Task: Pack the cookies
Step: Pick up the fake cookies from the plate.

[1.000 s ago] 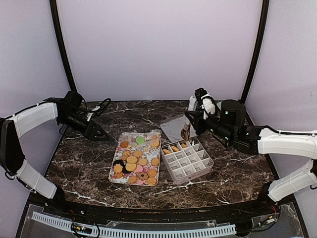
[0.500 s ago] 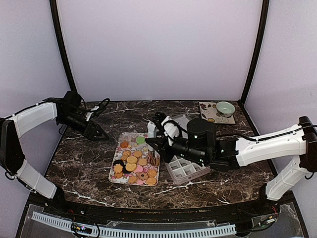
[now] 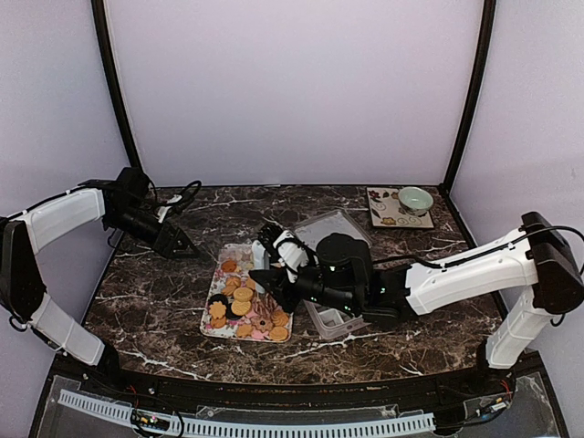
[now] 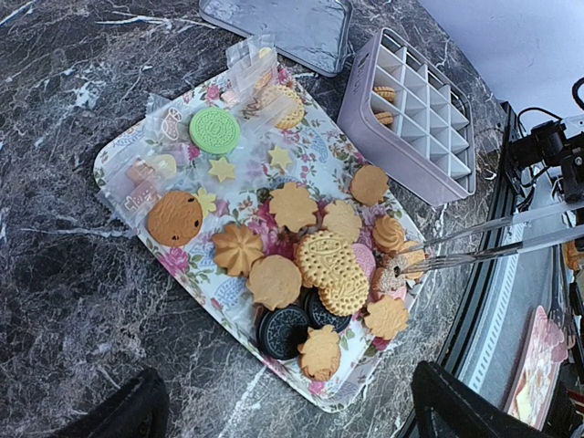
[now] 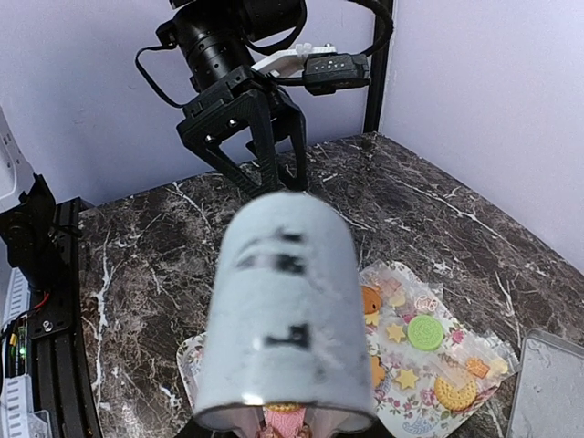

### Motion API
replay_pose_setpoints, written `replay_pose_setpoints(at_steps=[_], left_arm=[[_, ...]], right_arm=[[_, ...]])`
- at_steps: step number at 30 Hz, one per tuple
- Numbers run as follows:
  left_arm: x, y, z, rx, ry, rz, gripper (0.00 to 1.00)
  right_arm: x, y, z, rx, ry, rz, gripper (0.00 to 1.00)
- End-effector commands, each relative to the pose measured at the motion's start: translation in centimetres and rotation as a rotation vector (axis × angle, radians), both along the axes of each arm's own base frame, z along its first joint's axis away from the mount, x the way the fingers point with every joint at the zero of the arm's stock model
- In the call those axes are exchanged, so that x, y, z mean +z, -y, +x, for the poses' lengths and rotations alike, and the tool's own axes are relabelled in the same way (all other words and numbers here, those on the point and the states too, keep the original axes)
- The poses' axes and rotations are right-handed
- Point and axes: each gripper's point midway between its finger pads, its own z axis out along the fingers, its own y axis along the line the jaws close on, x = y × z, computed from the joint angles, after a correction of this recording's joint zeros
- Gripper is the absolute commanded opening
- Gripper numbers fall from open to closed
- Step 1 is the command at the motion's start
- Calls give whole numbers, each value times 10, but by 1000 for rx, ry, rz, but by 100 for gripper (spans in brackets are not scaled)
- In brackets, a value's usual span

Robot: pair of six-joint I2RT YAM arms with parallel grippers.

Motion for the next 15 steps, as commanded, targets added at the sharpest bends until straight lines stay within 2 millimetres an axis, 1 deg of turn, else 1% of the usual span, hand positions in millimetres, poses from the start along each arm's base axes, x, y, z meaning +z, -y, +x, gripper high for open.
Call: replay_pose_setpoints(at_steps=[1,15], left_arm=[[3,-2,-7,-1,2,-3,95],[3,-1,-6,2,-5,-13,95]], right_arm=[[20,0,7,-50,45,66,29],[-4,15,21,-120,50,2,32]])
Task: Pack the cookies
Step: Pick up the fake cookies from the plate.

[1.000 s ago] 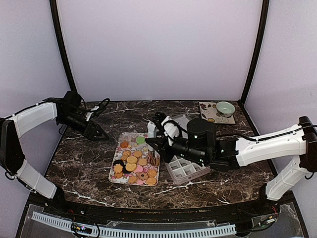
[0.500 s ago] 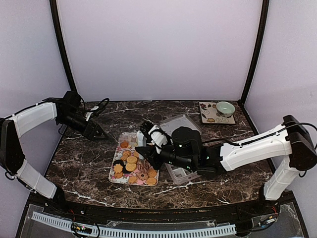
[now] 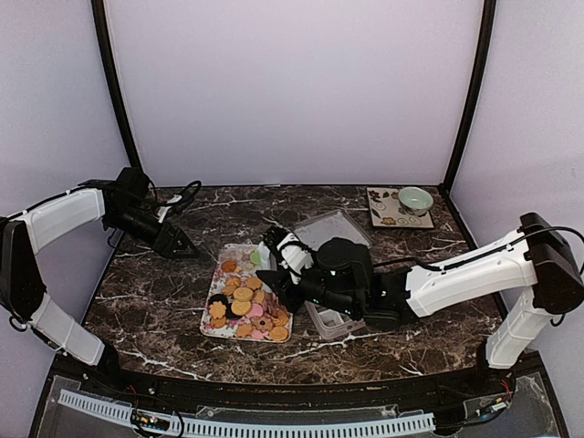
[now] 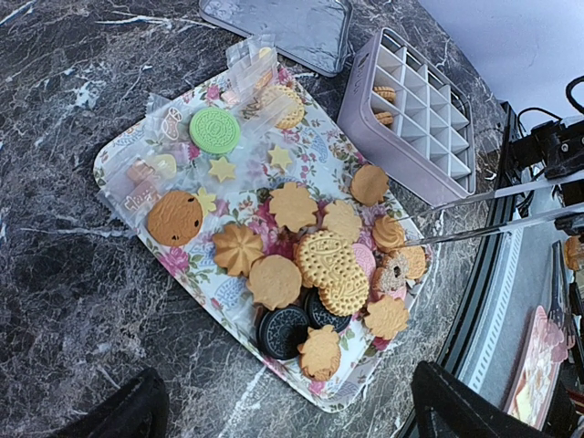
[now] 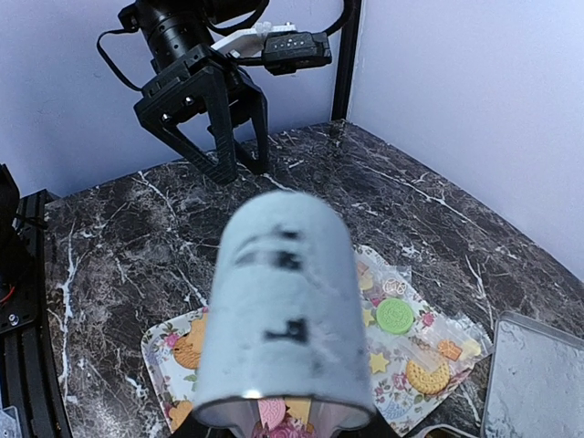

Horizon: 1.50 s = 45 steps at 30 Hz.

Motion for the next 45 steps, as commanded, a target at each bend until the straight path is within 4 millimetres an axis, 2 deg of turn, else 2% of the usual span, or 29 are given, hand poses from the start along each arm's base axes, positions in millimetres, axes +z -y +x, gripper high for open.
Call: replay_pose_setpoints(at_steps=[1,9,19,30,37,45], left_arm=[[3,-1,-7,1,-4,-14,95],[4,0,-5,0,-2,-16,95],[2,0,-6,-2,-6,-17,95],[-1,3,-7,-13,-7,-44,95],[2,0,-6,-16,0,-18,95],[6,-1,-7,-8,8,-13,95]], right_arm=[[5,3,8,-33,19,39,33],[-3,-1,7,-24,-10,43,36],[-8,5,14,-50,-2,22,37],[-24,1,5,-12,-77,7,44],[-34,-10,-2,16,-112,16,44],[-31,2,5,-32,-86,10,36]])
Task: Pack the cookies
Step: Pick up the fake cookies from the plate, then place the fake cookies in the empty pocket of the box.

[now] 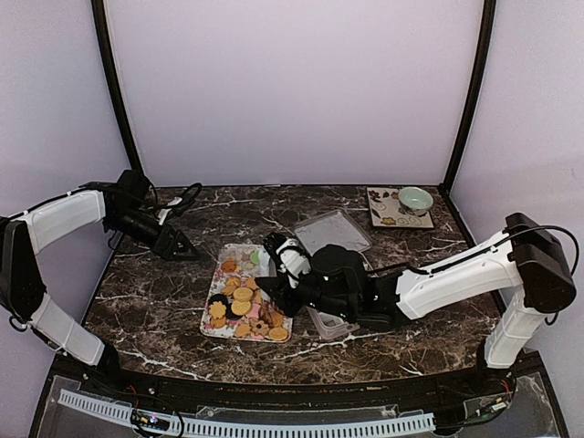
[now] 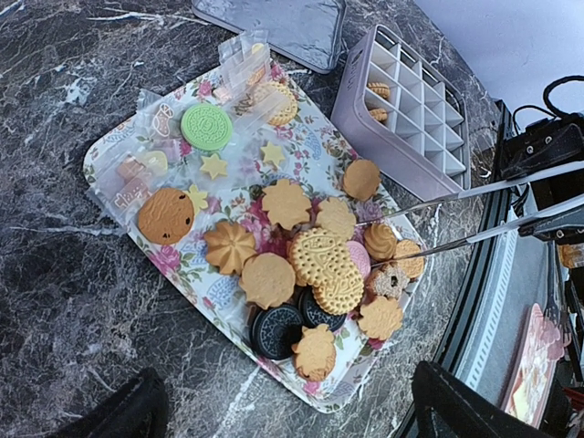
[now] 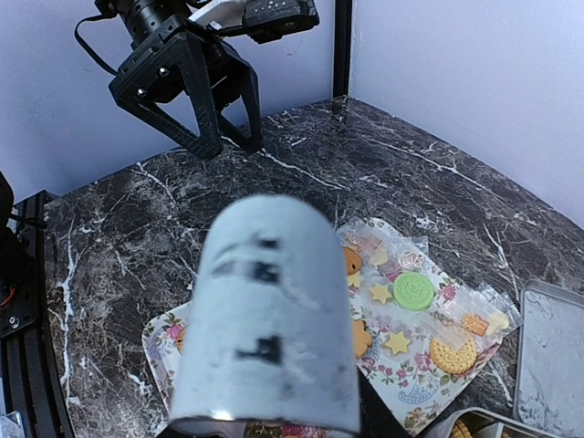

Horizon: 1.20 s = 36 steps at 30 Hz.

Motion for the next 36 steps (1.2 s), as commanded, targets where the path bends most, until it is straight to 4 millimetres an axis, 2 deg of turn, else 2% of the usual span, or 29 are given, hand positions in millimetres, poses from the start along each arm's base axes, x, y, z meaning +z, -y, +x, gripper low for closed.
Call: replay_pose_setpoints(at_steps=[1,8,14,16,19,23,26,33,36], left_arm=[[11,-3,-4,1,20,2,96],[12,-3,-4,4,24,1,95],[13,-4,-2,8,23,3,95],[13,-4,-2,10,20,3,95],[13,-4,-1,12,18,6,95],[13,-4,-1,13,17,9,95],[13,-4,-1,13,15,9,95],[13,-4,-1,14,14,6,95],[14,-4,-1,14,15,6,95]], right_arm=[[-1,7,1,-22,8,1,35],[14,14,5,-43,34,12,30],[38,22,14,-63,79,27,29],[62,29,18,-72,104,66,29],[85,39,26,-92,136,90,29],[107,64,43,-150,177,103,29],[112,90,61,-216,200,83,29],[102,163,105,-389,209,22,29],[97,181,117,-429,206,6,29]])
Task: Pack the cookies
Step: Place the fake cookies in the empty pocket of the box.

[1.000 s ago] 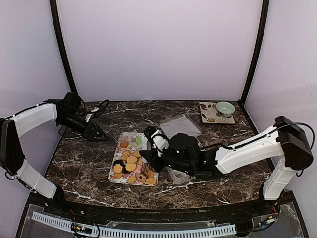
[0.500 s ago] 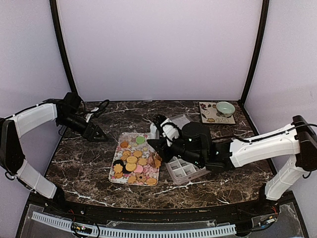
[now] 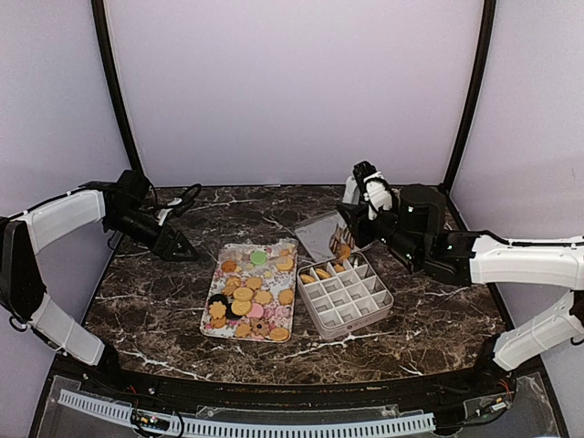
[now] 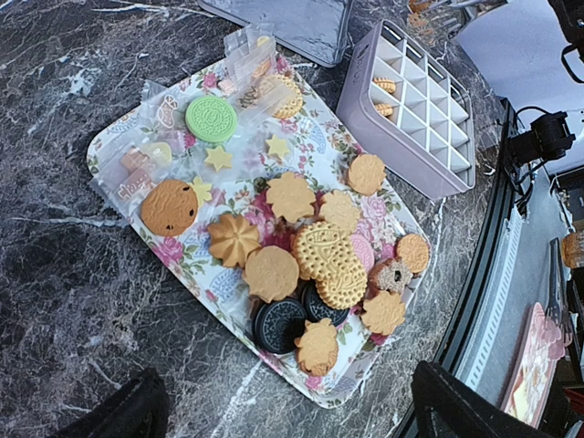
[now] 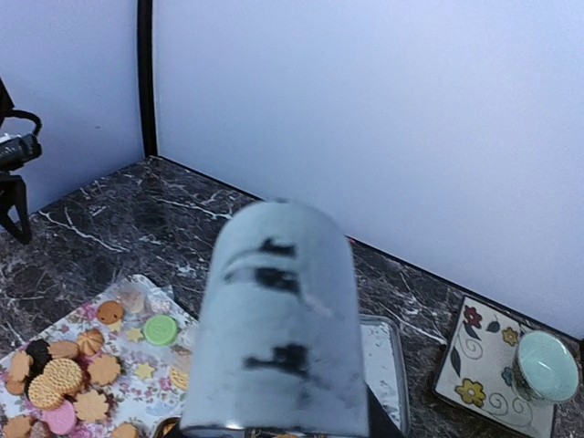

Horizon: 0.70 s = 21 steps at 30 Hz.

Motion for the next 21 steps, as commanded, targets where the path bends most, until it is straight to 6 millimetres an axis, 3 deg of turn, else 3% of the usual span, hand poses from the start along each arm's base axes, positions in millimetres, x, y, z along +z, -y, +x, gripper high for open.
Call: replay_pose_setpoints(at_steps=[1,6,17,21], left_arm=[[16,-1,1,8,26,-12,95],[18,-1,1,7,28,-15,95],[18,-2,1,9,31,-9,95],[19,-2,1,7,35,-8,95]], right_arm=[[-1,28,15,-71,17,-14,29],[-13,41,26,-107,1,-20,29],[-22,35,34,-94,-18,-20,34],[-23,35,36,-94,-23,-23,43]])
